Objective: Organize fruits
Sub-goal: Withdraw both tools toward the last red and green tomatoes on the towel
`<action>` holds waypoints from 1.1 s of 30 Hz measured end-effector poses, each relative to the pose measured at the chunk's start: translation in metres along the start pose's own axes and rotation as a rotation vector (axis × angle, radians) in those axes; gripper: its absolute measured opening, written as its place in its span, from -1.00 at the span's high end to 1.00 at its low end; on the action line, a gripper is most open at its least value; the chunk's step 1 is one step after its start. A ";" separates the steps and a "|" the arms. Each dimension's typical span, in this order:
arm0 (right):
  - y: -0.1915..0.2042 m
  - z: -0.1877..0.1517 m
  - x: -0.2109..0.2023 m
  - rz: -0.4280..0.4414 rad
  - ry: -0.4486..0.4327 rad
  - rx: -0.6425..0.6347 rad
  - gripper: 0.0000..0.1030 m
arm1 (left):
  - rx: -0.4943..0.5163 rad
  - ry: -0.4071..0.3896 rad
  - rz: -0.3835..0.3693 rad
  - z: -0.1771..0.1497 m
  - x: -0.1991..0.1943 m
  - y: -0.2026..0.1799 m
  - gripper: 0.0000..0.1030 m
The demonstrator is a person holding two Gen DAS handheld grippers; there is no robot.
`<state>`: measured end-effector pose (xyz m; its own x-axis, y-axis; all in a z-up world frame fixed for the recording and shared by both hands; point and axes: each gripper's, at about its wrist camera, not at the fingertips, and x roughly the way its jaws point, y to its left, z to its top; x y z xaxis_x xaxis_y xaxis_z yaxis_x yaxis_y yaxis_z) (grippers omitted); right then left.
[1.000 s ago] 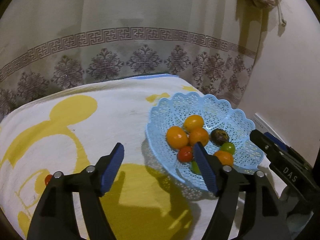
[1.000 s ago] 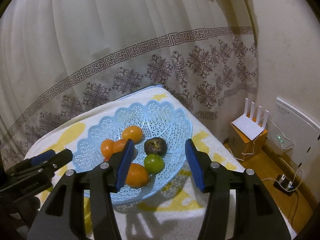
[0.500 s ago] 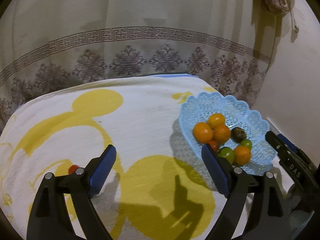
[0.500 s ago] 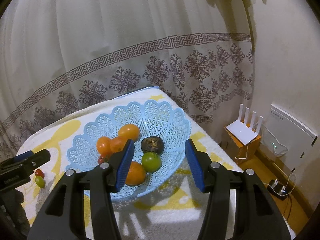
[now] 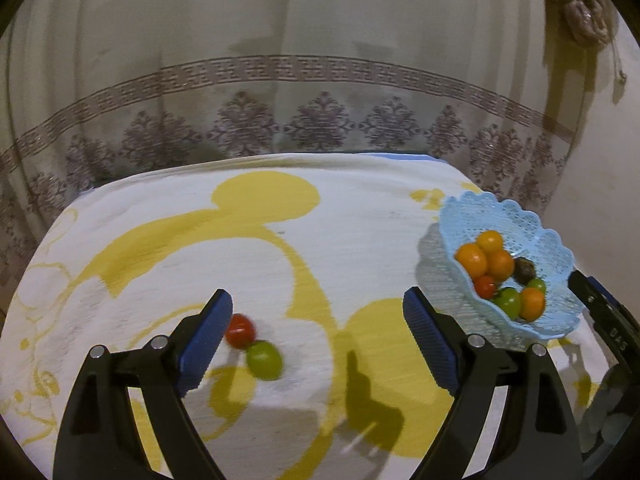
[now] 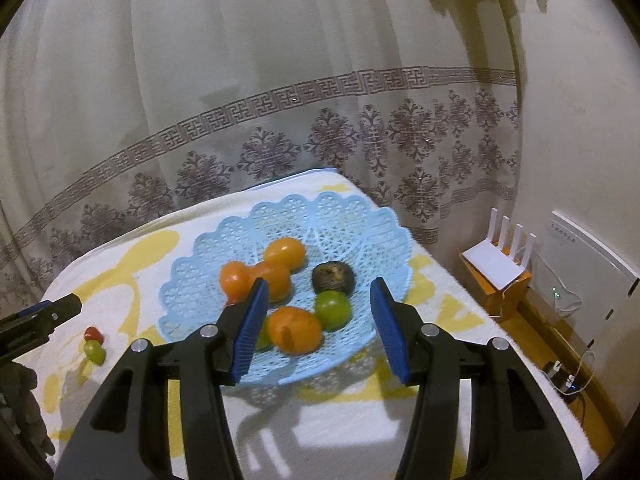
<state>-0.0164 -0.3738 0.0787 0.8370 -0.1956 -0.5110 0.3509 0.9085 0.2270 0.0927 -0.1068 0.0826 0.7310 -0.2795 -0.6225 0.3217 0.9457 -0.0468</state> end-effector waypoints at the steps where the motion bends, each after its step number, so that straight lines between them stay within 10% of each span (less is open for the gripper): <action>1: 0.003 -0.001 -0.001 0.004 0.001 -0.003 -0.06 | -0.007 0.000 0.006 0.000 0.000 0.004 -0.68; 19: 0.081 -0.017 -0.007 0.126 0.043 -0.127 -0.06 | -0.123 -0.006 0.068 -0.008 -0.016 0.072 -0.74; 33: 0.162 -0.051 0.028 0.309 0.251 -0.310 -0.06 | -0.146 -0.012 0.167 -0.021 -0.017 0.110 -0.74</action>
<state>0.0423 -0.2128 0.0586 0.7423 0.1600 -0.6507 -0.0705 0.9843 0.1616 0.1031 0.0059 0.0723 0.7740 -0.1178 -0.6221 0.1054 0.9928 -0.0568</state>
